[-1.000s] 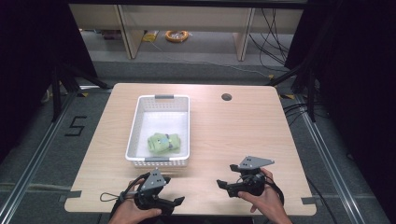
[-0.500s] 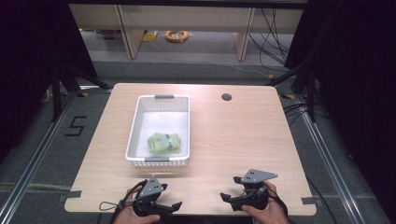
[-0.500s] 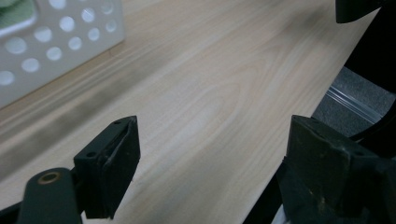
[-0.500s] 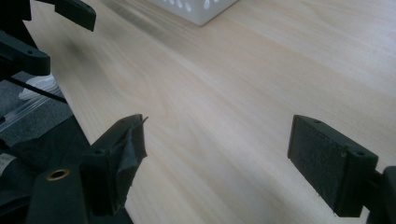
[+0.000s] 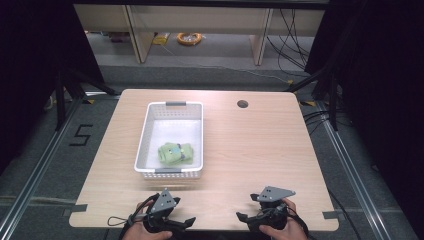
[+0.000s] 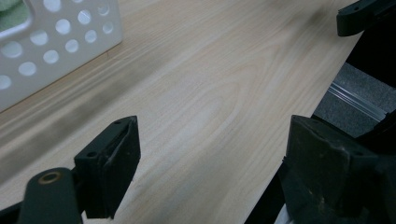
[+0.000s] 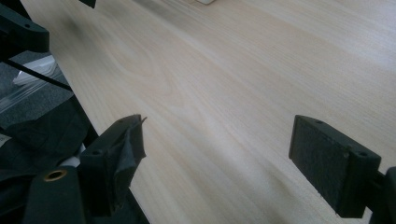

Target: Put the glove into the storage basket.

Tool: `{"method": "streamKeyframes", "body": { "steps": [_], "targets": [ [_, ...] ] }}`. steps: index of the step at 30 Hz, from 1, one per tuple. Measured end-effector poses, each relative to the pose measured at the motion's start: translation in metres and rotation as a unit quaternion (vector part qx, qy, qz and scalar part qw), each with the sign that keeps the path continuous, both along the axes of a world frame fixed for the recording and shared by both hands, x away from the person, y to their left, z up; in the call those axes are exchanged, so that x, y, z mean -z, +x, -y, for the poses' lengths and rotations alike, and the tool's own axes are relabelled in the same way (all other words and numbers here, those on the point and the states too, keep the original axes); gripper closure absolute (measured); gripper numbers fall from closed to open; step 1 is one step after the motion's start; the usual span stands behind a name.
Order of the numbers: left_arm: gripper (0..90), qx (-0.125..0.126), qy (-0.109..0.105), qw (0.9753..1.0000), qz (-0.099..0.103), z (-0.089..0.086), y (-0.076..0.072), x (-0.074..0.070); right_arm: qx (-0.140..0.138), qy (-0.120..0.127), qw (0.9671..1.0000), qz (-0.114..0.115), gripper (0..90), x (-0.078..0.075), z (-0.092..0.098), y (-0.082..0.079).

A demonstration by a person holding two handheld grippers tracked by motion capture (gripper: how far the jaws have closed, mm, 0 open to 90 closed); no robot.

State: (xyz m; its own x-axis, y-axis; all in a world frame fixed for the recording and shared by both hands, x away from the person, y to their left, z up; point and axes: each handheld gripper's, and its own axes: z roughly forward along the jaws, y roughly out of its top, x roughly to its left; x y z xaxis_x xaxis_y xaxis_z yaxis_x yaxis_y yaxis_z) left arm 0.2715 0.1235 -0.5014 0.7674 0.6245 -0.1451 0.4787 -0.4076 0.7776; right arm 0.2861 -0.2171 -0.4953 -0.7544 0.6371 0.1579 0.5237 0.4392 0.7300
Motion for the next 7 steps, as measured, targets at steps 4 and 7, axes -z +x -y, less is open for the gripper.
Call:
{"method": "streamKeyframes", "body": {
  "steps": [4,7],
  "targets": [
    [16.4,-0.003,0.000,1.0000,0.000,-0.0005,0.0006,-0.0006,0.005,-0.001,1.0000,0.003,19.0,0.0000,0.0002,-0.0001],
    [15.8,-0.013,-0.018,0.9998,-0.004,0.0006,0.0006,0.0000,0.008,-0.001,1.0000,-0.001,19.0,-0.0001,0.0002,-0.0005]
  ]
}}
